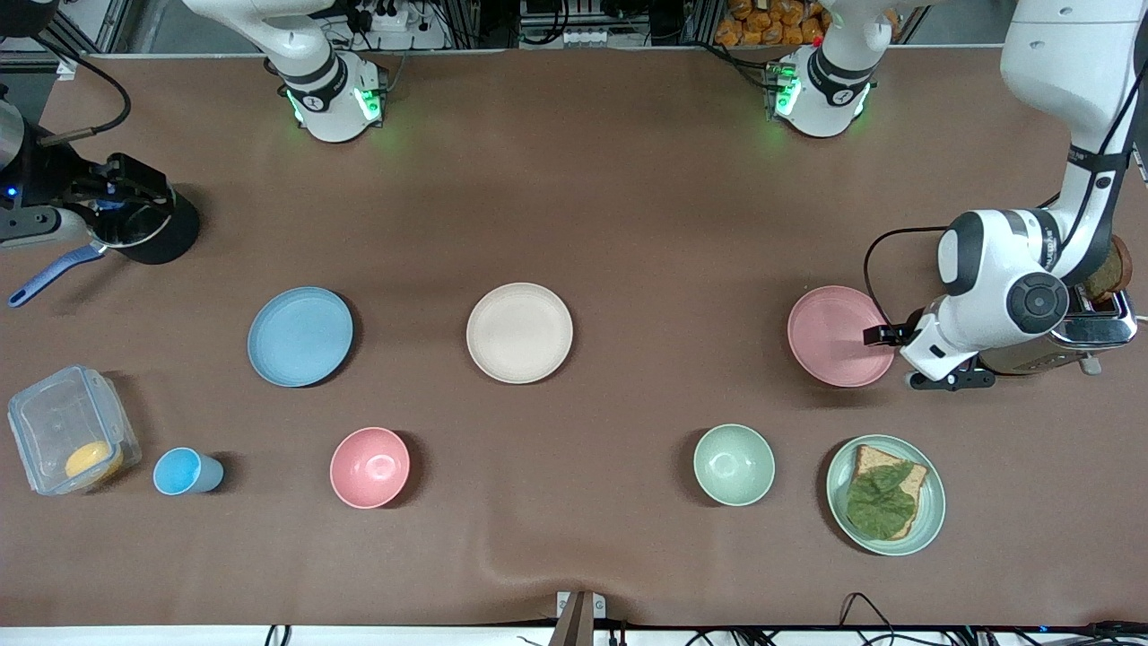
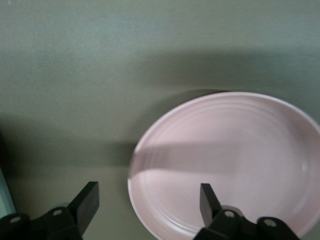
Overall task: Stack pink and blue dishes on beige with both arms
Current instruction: 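Close the left gripper on the pink plate's rim and lift it, then carry the pink plate with the left gripper onto the beige plate, then lower the pink plate onto the beige plate while the right gripper grasps the blue plate, then open the left gripper and withdraw while the right gripper lifts the blue plate, then carry the blue plate with the right gripper onto the pink plate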
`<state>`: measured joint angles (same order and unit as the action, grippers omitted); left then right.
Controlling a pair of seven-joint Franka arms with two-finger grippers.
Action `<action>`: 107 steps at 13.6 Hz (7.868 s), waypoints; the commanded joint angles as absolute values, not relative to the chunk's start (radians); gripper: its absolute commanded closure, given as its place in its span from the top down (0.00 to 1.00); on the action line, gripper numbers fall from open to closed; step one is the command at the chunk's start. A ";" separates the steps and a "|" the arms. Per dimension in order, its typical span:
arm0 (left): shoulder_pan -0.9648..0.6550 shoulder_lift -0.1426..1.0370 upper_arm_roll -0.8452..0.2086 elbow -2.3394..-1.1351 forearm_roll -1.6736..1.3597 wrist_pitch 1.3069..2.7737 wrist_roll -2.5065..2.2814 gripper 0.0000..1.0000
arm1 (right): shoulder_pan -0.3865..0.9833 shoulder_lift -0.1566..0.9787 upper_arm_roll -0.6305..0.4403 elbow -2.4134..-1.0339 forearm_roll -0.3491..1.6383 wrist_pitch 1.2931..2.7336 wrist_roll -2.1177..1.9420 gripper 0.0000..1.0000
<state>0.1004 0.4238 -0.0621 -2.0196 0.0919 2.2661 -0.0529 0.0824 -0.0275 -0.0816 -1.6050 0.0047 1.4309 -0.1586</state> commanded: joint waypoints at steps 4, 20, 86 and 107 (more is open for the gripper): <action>0.146 0.488 -0.069 -2.013 0.109 2.313 -0.029 0.67 | 0.094 -0.040 -0.092 -1.608 0.009 1.424 -0.150 1.00; 0.138 0.456 -0.133 -1.991 0.094 2.286 -0.041 0.00 | 0.094 -0.040 -0.092 -1.608 0.009 1.424 -0.150 1.00; -0.005 0.152 -0.347 -1.470 0.153 1.691 -0.341 1.00 | -0.146 0.517 -0.089 -1.809 0.189 1.884 -0.351 0.00; 0.037 0.020 -0.181 -1.473 0.074 1.569 -0.147 1.00 | 0.428 0.543 -0.037 -1.727 0.431 1.962 -0.195 0.00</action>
